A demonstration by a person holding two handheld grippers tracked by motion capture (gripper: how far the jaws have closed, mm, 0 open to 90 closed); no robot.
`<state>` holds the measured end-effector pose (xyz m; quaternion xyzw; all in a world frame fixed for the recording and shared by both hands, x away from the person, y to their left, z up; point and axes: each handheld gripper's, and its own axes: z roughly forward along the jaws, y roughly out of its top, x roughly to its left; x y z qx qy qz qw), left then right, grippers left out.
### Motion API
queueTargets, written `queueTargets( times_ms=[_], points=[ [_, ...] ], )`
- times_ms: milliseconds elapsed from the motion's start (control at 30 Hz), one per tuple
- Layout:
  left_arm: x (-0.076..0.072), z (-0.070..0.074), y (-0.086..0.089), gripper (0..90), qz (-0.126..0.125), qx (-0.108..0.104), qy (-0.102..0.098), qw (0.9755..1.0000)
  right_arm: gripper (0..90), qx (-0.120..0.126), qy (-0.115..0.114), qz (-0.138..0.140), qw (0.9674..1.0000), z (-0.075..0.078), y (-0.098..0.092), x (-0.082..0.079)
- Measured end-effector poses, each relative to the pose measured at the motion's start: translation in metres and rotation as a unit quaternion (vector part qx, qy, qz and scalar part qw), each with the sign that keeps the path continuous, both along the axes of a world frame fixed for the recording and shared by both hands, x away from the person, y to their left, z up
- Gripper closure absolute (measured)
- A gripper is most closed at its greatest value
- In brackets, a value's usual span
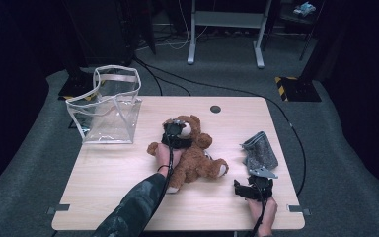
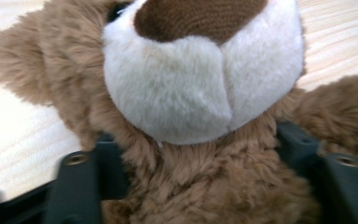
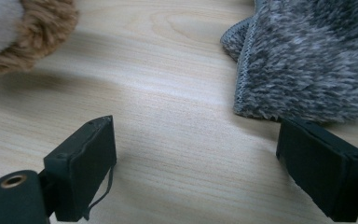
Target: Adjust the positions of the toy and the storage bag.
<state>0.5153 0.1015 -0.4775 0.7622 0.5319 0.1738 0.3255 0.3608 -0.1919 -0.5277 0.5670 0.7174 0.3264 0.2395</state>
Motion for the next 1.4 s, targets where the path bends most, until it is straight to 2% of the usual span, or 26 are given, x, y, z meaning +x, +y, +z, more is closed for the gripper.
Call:
queueTargets(
  times_ms=[133,200,300,467,567,600,633,667,867,1033,1400],
  points=[
    [-0.002,0.002,0.0,52.6,-0.019,0.008,-0.01,0.9997,11.3,0.002,0.001,0.001,1.0,0.0,-0.001,0.0],
    [-0.004,0.001,0.001,55.2,-0.025,0.004,-0.024,0.9994,11.4,0.003,-0.001,0.001,1.0,0.0,-0.001,0.0],
    [-0.005,0.003,0.006,57.5,-0.038,-0.002,-0.034,0.9987,11.6,0.005,-0.001,0.002,1.0,0.0,-0.002,0.0],
    [-0.008,0.008,0.015,59.3,-0.046,-0.033,-0.042,0.9975,11.5,0.007,-0.002,0.003,1.0,0.0,-0.002,0.0],
    [-0.01,0.011,0.018,59.8,-0.052,-0.043,-0.045,0.9968,11.5,0.008,-0.001,0.0,1.0,0.0,-0.002,0.0],
    [-0.011,0.012,0.018,59.9,-0.047,-0.052,-0.047,0.9964,11.5,0.008,-0.002,0.001,1.0,0.0,-0.002,0.0],
    [-0.012,0.014,0.018,60.0,-0.052,-0.053,-0.053,0.9959,11.4,0.006,-0.001,0.001,1.0,0.0,-0.002,0.0],
    [-0.014,0.015,0.018,60.1,-0.046,-0.064,-0.057,0.9953,11.4,0.006,-0.001,0.001,1.0,0.0,-0.002,0.0],
    [-0.022,0.031,0.021,60.5,-0.063,-0.071,-0.089,0.9915,11.5,0.004,0.0,0.001,1.0,0.0,-0.001,0.0],
    [-0.028,0.042,0.029,60.5,-0.065,-0.074,-0.116,0.9884,11.4,0.004,-0.001,0.001,1.0,0.0,-0.001,0.0],
    [-0.038,0.066,0.055,60.4,-0.076,-0.09,-0.149,0.9818,11.3,0.002,0.001,-0.002,1.0,0.0,0.0,0.0]
  ],
)
